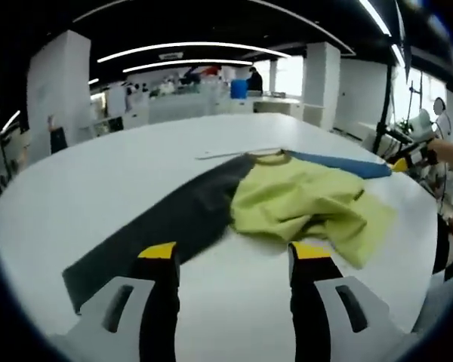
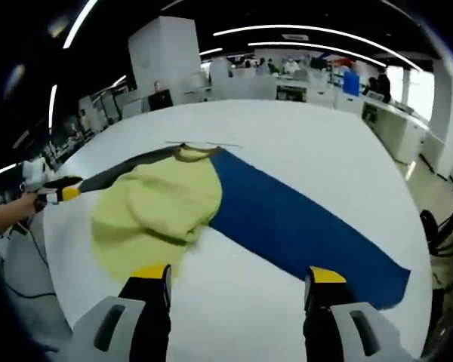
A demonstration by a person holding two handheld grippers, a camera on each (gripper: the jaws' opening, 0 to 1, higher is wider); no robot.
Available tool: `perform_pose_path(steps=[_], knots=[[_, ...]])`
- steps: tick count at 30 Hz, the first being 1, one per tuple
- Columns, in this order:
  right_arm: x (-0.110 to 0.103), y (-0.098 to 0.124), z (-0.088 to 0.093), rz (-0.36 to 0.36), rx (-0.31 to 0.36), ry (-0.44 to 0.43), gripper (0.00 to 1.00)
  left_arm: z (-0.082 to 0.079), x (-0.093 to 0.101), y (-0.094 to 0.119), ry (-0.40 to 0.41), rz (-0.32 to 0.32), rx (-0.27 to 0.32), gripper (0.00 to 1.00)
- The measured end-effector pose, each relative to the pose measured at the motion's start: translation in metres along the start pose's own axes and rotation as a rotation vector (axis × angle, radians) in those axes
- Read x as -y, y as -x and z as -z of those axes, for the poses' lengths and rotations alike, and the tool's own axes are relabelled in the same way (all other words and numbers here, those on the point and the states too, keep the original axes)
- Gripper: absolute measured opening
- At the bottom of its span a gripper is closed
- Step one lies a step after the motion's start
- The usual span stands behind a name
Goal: Fold the garment on the visible template until the final outline fits inside the template.
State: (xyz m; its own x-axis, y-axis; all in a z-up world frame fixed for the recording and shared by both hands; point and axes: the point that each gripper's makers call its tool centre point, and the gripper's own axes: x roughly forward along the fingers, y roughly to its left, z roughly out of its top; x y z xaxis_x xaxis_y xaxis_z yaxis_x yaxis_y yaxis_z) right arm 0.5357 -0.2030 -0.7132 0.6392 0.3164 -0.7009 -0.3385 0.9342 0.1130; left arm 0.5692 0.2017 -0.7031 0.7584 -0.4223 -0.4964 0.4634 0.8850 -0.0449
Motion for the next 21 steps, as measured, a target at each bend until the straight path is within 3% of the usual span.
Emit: perform_pose_path(steps=[6,11,14,15,17,19,21], knots=[[-0.031,-0.006,0.009,-0.043,-0.002,-0.005,0.67,0.001,0.033,-0.007,0.009,0.053,0.009,0.50],[-0.046,-0.015,0.018,-0.076,-0.004,-0.022,0.64,0.007,0.045,-0.016,0.038,0.073,0.002,0.47],[-0.053,-0.020,0.024,-0.077,-0.009,-0.020,0.62,0.009,0.052,-0.023,0.096,0.071,0.008,0.45],[-0.054,-0.023,0.025,-0.079,-0.010,-0.018,0.61,0.011,0.058,-0.027,0.077,0.079,0.000,0.44],[-0.059,-0.026,0.026,-0.076,-0.008,-0.003,0.58,0.014,0.062,-0.031,0.075,0.076,-0.012,0.42],[-0.063,-0.028,0.028,-0.067,-0.007,0.026,0.54,0.013,0.069,-0.037,0.137,0.088,-0.002,0.41],[-0.068,-0.030,0.028,-0.060,0.000,0.059,0.52,0.013,0.073,-0.043,0.128,0.080,-0.008,0.39]])
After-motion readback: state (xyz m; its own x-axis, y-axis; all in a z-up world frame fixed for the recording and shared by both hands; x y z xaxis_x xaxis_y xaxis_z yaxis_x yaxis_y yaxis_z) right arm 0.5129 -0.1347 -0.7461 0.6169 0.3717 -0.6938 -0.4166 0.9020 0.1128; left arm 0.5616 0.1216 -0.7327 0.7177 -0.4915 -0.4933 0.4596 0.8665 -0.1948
